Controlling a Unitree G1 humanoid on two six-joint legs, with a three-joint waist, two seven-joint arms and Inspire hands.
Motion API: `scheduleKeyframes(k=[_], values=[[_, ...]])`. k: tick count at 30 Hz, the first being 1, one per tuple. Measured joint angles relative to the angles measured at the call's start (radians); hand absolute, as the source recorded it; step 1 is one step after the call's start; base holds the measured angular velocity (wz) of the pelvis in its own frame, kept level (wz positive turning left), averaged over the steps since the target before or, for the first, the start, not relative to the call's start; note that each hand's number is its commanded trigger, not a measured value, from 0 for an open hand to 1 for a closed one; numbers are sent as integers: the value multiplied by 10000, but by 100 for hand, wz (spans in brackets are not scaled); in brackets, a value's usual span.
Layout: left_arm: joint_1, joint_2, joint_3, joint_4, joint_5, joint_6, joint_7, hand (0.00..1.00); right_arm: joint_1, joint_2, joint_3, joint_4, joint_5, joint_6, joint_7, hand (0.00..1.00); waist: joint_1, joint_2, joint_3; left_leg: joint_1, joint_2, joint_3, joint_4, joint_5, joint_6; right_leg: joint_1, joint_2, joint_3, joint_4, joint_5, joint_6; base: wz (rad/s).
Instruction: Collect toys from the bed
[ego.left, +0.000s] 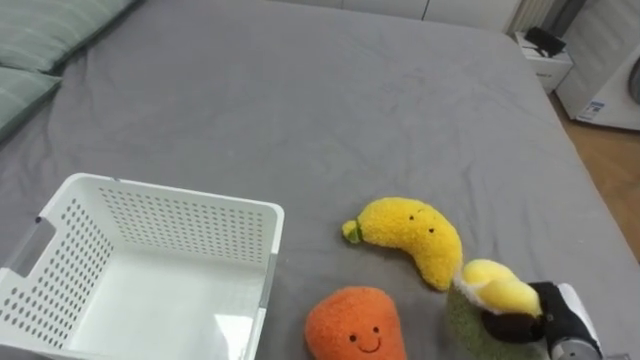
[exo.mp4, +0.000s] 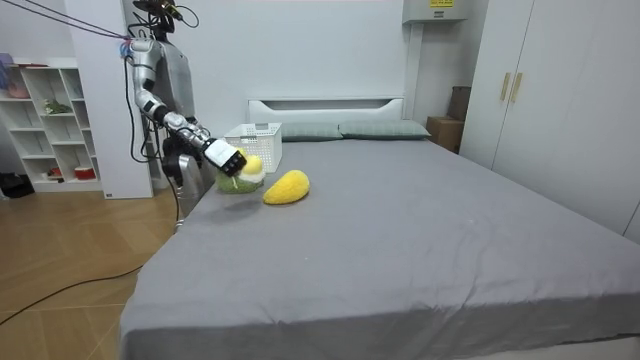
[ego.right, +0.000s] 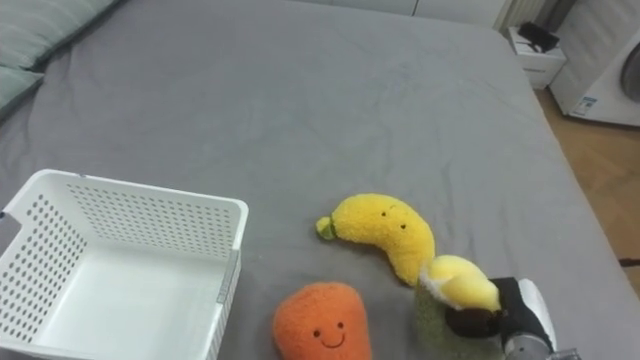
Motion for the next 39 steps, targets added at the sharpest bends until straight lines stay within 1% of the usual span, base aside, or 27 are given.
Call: scheduleKeyframes(k=[3,6,9,16,18,23,24,26,27,30,35,37,39], values=[[-4,-15,18,9,-28,-20,29,0,-46,-14,-1,-388,6,-29,4,100,-2,30,-19,14,-5,-4,0,0,0,40,-1,-15,0,1,1,1],[12,-29,83,144,-28,-131,78,0,-59,-13,2,-569,6,-1,123,100,4,78,-35,21,-3,-7,-1,0,0,58,-6,-27,9,1,0,0],[39,-40,100,169,-89,-136,103,0,-54,-14,-2,-1215,12,45,277,100,-38,98,-47,53,9,-6,13,1,1,62,-10,-8,91,1,1,0],[11,-60,93,121,-35,-98,92,0,-49,-18,2,-3410,148,182,458,100,-5,22,-72,51,3,-4,23,9,13,69,-22,1,136,1,0,0],[10,-59,93,117,-37,-74,92,0,-49,-18,7,-3590,299,182,458,100,27,-6,-82,51,2,-7,24,9,13,74,-19,-7,135,1,0,0],[-4,-70,68,49,-31,29,93,0,-101,-17,99,-3723,245,252,630,100,108,-80,-59,-37,6,-7,3,9,14,-36,-16,-8,154,2,0,0],[-23,-76,43,-2,-32,72,93,0,-141,-17,113,-3840,229,376,709,100,175,-107,-78,-92,9,-3,4,9,14,-102,-15,-3,176,2,0,-5],[-99,-69,-40,-23,-39,97,92,0,-270,-25,169,-4006,232,537,755,100,262,-86,-64,-152,15,19,14,10,15,-202,-9,8,229,3,-2,-4],[-134,-55,-161,-23,-43,132,94,0,-401,-31,266,-4126,240,629,770,100,288,-58,-22,-151,15,20,20,12,14,-235,-7,3,296,3,-2,0],[-135,-53,-238,-22,-41,184,96,0,-773,-32,589,-4251,239,666,863,100,296,-58,-2,-154,16,-6,32,13,14,-231,-2,-8,288,3,-2,1],[-235,-54,-241,-1,-39,301,97,0,-1190,-28,890,-4582,236,708,1046,100,346,-75,-2,-169,12,-33,15,12,15,-229,-17,-52,281,3,-1,1],[-225,-53,-242,7,-39,312,97,0,-1361,-24,890,-4685,222,793,1052,100,403,-73,-1,-169,12,-32,16,14,17,-225,-20,-71,282,3,-1,0],[-215,-53,-243,20,-40,318,96,0,-1377,-25,892,-4826,236,795,1048,100,527,-67,2,-171,14,-32,15,14,18,-226,-22,-100,282,3,-1,0]])
